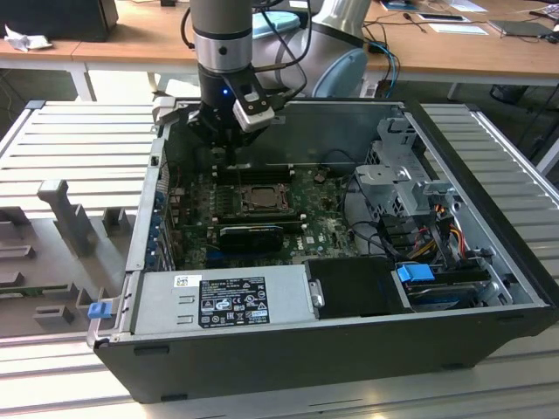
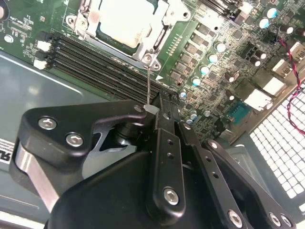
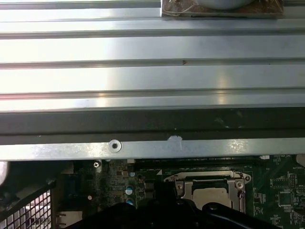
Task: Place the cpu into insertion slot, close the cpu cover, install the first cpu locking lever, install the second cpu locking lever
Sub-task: 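Install the first cpu locking lever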
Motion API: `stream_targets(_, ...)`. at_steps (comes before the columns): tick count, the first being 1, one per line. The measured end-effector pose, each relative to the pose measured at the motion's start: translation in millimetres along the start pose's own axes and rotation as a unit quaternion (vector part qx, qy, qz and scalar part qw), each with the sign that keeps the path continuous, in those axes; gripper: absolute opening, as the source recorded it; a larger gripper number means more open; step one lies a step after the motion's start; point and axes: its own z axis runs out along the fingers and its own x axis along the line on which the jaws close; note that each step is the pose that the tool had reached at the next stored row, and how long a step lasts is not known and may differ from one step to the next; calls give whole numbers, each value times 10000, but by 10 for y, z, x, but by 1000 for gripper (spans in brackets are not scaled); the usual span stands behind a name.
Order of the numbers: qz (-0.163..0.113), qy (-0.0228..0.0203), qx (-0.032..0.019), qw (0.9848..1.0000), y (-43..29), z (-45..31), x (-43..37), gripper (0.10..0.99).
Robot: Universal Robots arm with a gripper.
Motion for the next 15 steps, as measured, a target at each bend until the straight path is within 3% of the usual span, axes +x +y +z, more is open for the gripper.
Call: stream_targets(15,0,-1,0,10000,3,3,-109,106)
